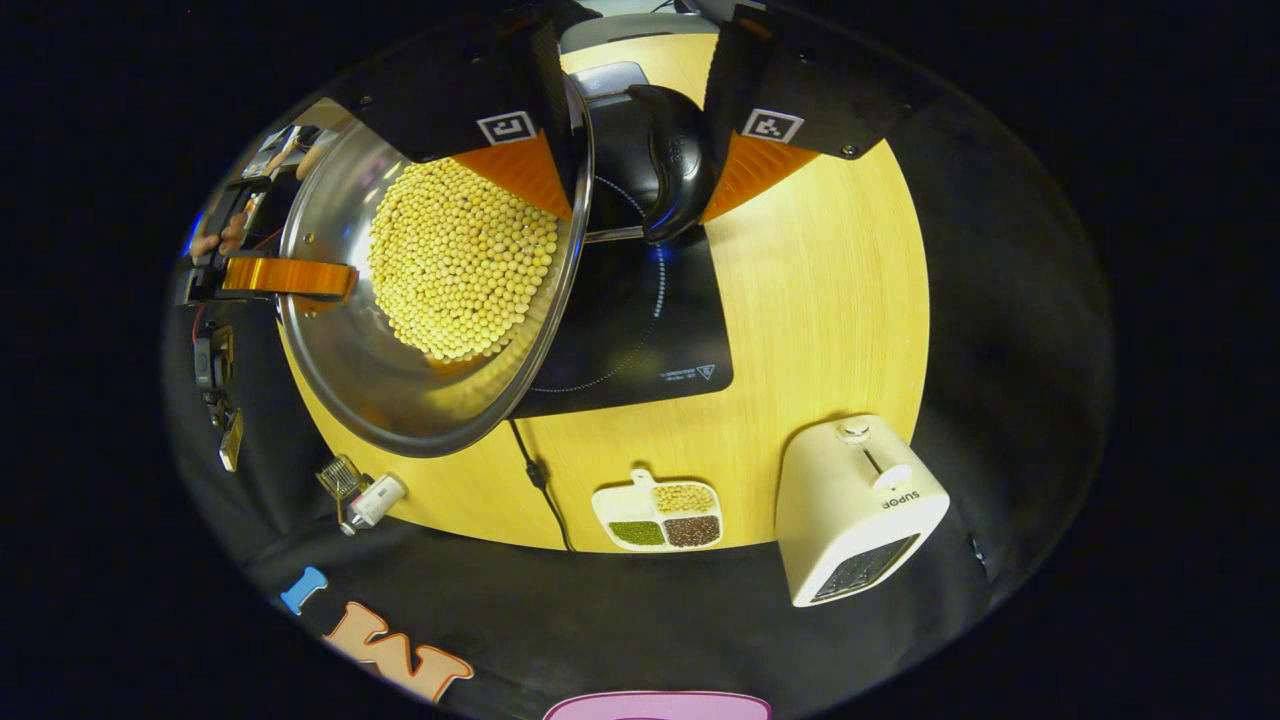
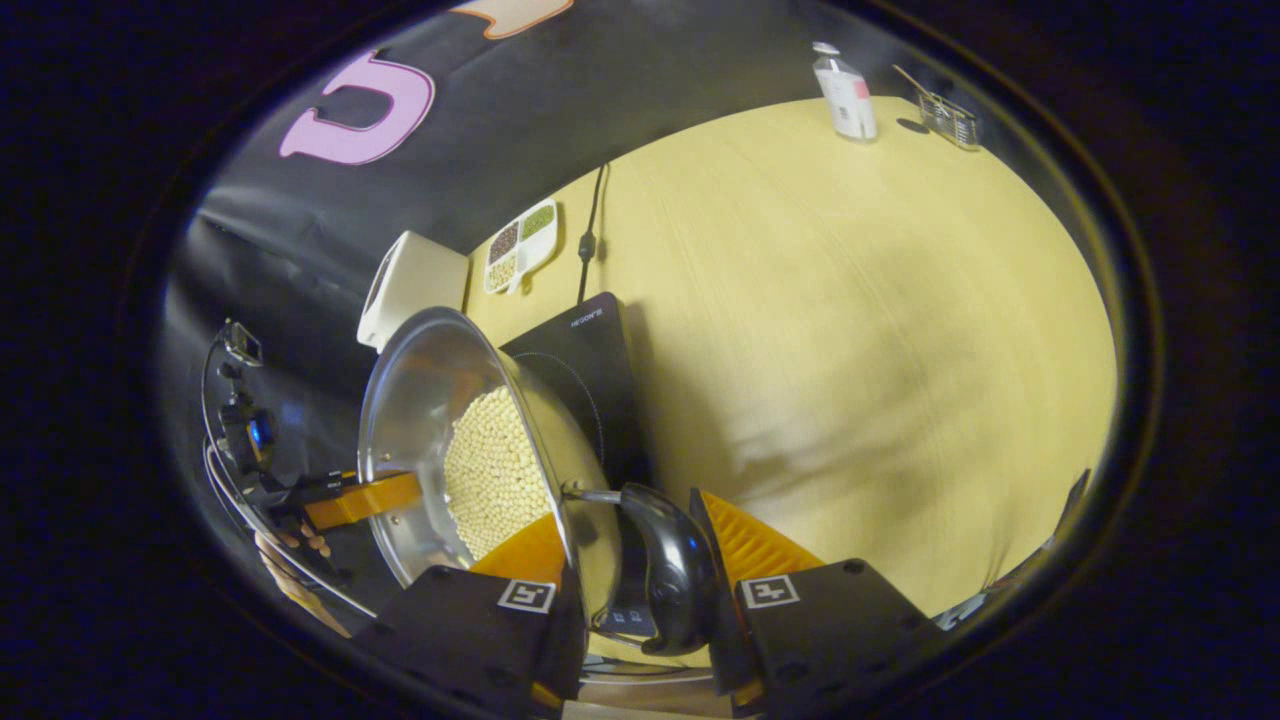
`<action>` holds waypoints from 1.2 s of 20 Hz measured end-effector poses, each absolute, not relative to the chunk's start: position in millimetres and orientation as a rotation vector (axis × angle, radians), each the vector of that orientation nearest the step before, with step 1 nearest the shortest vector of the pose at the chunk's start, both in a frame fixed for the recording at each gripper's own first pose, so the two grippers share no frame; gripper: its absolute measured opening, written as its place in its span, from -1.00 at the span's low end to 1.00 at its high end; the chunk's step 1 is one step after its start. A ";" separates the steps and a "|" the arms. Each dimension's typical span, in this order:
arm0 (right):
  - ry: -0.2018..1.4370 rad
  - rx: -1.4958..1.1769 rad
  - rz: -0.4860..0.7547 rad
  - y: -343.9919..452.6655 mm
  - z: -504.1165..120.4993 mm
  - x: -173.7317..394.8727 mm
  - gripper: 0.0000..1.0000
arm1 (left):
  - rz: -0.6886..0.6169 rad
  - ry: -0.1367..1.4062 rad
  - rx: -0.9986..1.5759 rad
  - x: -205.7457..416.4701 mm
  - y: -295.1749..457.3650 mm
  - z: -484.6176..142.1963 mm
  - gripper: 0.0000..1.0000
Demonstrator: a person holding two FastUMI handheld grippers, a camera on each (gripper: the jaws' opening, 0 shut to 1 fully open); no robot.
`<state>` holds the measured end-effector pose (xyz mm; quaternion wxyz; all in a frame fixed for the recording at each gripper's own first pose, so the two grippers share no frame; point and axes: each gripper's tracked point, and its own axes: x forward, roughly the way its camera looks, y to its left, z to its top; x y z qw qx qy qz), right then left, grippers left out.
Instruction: First push the handle of the pot to place it horizontally, then grasp the pot with both hands and set it on the induction cooktop.
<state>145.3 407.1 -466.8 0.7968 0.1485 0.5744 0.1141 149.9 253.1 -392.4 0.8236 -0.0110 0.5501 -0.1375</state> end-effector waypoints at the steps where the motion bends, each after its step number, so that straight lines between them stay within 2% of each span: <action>1: 1.235 0.319 0.240 411.1 -472.5 147.8 -0.07 | -0.290 1.170 -0.020 152.9 256.2 -395.8 0.20; 3: 1.232 0.319 0.238 418.0 -480.3 152.8 -0.07 | -0.272 1.173 -0.019 160.1 261.0 -403.3 0.22; 4: 1.228 0.320 0.238 419.9 -484.2 155.6 0.05 | -0.263 1.170 -0.018 163.5 262.9 -407.5 0.23; 19: 1.195 0.336 0.257 441.4 -513.3 177.4 0.05 | -0.198 1.147 -0.023 177.2 276.5 -430.0 0.34; 20: 1.197 0.339 0.257 441.9 -513.7 178.4 -0.06 | -0.199 1.144 -0.024 177.1 276.1 -430.4 0.34; 24: 1.195 0.336 0.262 442.5 -513.3 179.3 -0.02 | -0.190 1.137 -0.037 178.1 277.4 -434.8 0.40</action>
